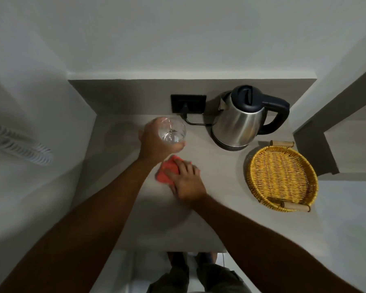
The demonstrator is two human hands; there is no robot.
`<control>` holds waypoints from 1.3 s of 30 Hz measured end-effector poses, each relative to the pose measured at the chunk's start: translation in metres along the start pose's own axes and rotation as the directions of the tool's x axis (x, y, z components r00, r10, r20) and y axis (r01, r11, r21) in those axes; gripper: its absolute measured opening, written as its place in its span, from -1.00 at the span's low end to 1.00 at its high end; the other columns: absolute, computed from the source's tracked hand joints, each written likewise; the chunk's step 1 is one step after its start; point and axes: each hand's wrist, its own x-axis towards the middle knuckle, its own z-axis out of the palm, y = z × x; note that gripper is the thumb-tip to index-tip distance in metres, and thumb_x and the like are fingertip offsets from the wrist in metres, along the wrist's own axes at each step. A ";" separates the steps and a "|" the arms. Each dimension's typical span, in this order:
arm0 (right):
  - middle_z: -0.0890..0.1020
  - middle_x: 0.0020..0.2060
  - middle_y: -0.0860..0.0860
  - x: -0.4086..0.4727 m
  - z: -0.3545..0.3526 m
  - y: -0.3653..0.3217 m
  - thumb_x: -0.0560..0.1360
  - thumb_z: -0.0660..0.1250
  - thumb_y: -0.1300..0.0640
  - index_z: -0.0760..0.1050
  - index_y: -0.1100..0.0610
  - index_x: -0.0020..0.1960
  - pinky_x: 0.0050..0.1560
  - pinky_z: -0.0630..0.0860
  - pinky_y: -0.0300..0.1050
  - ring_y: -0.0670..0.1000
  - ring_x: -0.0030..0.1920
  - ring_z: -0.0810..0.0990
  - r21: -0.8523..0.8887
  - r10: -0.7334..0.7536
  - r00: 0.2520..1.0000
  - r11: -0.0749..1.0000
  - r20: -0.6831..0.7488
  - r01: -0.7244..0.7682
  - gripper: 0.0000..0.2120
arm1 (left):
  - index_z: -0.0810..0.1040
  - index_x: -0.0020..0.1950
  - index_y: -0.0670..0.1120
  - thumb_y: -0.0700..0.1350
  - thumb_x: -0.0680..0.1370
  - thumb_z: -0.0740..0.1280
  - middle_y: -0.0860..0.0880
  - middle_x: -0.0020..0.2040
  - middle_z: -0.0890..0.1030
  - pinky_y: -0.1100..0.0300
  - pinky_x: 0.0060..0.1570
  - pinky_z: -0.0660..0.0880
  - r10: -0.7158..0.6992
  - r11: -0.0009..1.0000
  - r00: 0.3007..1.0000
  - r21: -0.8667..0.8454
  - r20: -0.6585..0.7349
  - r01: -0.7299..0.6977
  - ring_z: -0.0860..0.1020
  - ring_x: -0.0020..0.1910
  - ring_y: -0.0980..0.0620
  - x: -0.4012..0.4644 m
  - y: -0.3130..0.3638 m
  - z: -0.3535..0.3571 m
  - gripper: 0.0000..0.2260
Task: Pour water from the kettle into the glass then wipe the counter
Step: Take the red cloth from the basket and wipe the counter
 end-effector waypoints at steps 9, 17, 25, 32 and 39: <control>0.33 0.41 0.20 -0.064 -0.023 0.056 0.56 0.15 -0.20 0.27 -0.08 0.45 0.26 0.31 0.26 0.28 0.29 0.32 0.013 0.286 0.954 0.958 -0.087 -0.286 -0.51 | 0.55 0.15 0.00 0.11 0.08 0.67 0.12 0.07 0.60 -0.24 0.30 0.43 0.042 0.999 0.999 0.034 -0.012 -0.042 0.57 0.18 -0.03 -0.001 0.000 -0.038 -0.31; 0.35 0.40 0.21 0.018 -0.005 -0.012 0.55 0.20 -0.11 0.31 -0.06 0.43 0.25 0.31 0.19 0.27 0.27 0.34 -0.003 0.055 0.997 0.998 -0.051 -0.055 -0.53 | 0.56 0.20 -0.12 0.07 0.14 0.66 -0.08 0.21 0.63 -0.23 0.32 0.43 0.021 1.000 0.998 -0.008 0.062 -0.021 0.57 0.24 -0.10 -0.020 -0.019 -0.043 -0.30; 0.40 0.32 0.22 -0.014 -0.029 0.068 0.56 0.11 -0.22 0.23 -0.05 0.46 0.14 0.43 0.15 0.21 0.15 0.40 -0.064 0.340 0.928 0.934 -0.149 -0.352 -0.48 | 0.49 0.22 0.09 0.20 0.05 0.60 0.02 0.17 0.64 -0.19 0.30 0.47 -0.110 0.994 0.989 0.019 0.101 0.108 0.58 0.21 -0.06 -0.037 -0.029 -0.021 -0.23; 0.46 0.26 0.23 -0.045 -0.024 0.063 0.55 0.14 -0.24 0.27 -0.03 0.44 0.08 0.45 0.12 0.20 0.12 0.43 -0.085 0.377 0.913 0.916 -0.154 -0.392 -0.47 | 0.46 0.27 0.09 0.11 0.10 0.68 0.00 0.21 0.59 -0.16 0.25 0.53 -0.134 0.991 0.970 -0.001 0.203 0.137 0.55 0.21 -0.09 -0.045 -0.026 0.025 -0.20; 0.45 0.26 0.20 -0.054 -0.059 0.070 0.57 0.13 -0.24 0.27 -0.03 0.44 0.11 0.46 0.13 0.19 0.16 0.41 0.085 0.439 0.874 0.898 -0.207 -0.431 -0.49 | 0.50 0.24 0.04 0.04 0.09 0.69 0.00 0.14 0.63 -0.07 0.15 0.61 -0.101 0.987 0.970 -0.104 0.222 0.127 0.61 0.11 -0.03 -0.042 -0.020 0.049 -0.23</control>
